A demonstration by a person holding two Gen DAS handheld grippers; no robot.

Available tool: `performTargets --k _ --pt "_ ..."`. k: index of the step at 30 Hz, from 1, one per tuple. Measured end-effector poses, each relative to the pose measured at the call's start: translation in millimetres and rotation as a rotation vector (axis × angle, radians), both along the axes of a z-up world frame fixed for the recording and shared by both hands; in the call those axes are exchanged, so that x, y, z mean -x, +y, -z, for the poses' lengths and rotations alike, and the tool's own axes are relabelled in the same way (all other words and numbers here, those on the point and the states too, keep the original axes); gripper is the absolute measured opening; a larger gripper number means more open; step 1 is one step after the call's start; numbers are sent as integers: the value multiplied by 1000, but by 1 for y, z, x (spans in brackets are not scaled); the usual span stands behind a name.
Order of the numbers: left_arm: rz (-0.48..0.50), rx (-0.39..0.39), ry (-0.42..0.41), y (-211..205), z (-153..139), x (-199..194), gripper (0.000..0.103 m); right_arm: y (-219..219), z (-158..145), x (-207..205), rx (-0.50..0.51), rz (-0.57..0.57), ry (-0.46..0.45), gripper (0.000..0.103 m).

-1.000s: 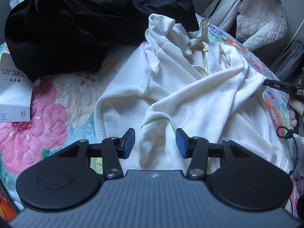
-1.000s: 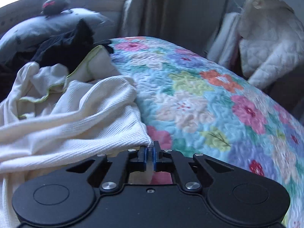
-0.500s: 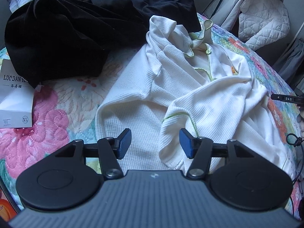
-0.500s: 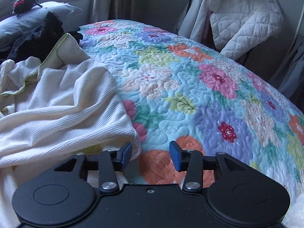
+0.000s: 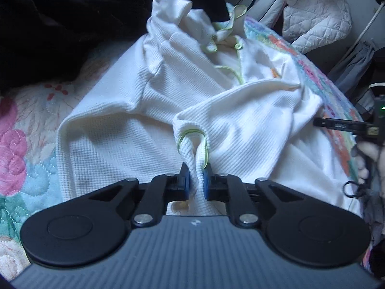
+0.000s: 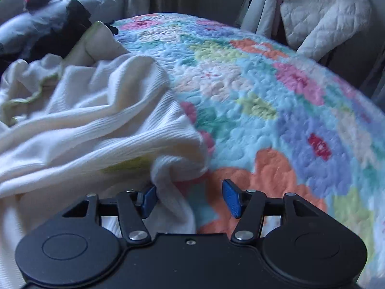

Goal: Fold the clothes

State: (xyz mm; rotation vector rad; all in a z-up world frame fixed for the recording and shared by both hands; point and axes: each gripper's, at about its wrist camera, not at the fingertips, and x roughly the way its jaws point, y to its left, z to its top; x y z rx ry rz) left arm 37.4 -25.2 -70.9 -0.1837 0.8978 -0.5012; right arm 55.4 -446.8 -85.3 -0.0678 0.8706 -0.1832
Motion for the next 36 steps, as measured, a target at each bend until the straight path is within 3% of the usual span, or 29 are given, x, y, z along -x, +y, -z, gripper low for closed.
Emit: performTargets --k 2,4,6,8,11,12,14,16,20,23,24,25,26,27,28,29,31,32,34,35,36 --pt "-37 -41 -94 3 -23 9 10 -8 -5 1 -85 4 -20 18" --pt "-103 -33 -122 22 -38 15 10 -15 -15 15 -106 42 -55 18" --pt "-156 -42 -124 40 -46 19 10 -22 -13 27 -53 83 -36 18" --pt "-155 -77 -70 49 -33 15 10 -28 -13 38 -33 115 -21 20" --pt "-172 -9 55 59 -12 2 14 -36 -23 54 -111 140 -31 23" --pt "-182 18 77 62 -11 -2 14 -33 -37 58 -156 117 -59 26" --pt "-194 9 25 66 -27 -2 27 -22 -68 61 -243 40 -118 29" --pt "-210 -3 -42 72 -49 0 53 -1 -111 58 -281 -86 -149 36" --pt "-234 21 -151 86 -97 2 65 38 -190 56 -314 -293 -208 62" --pt "-238 -15 -201 87 -125 -6 71 62 -243 56 -339 -422 -255 75" --pt "-231 -38 -222 85 -133 -10 78 70 -261 56 -347 -465 -271 86" --pt "-213 -53 -241 82 -137 -15 91 79 -279 56 -354 -508 -287 91" --pt "-170 -39 -254 78 -138 -22 101 87 -296 56 -362 -551 -303 100" --pt "-90 40 -258 76 -136 -32 103 92 -304 52 -351 -558 -328 103" --pt "-13 128 -236 74 -130 -46 103 97 -307 46 -332 -552 -357 103" --pt "14 166 -170 68 -121 -66 103 102 -305 36 -300 -525 -390 103" --pt "-42 94 -127 52 -105 -99 103 110 -296 10 -221 -468 -430 103" --pt "-75 49 -113 44 -96 -114 103 111 -287 -9 -190 -479 -397 103" --pt "-118 4 -118 31 -80 -139 101 110 -263 -48 -154 -517 -310 86" --pt "-134 12 -102 27 -72 -151 100 105 -249 -68 -155 -506 -262 68" --pt "-148 28 -79 23 -63 -163 94 100 -235 -88 -158 -485 -214 59"
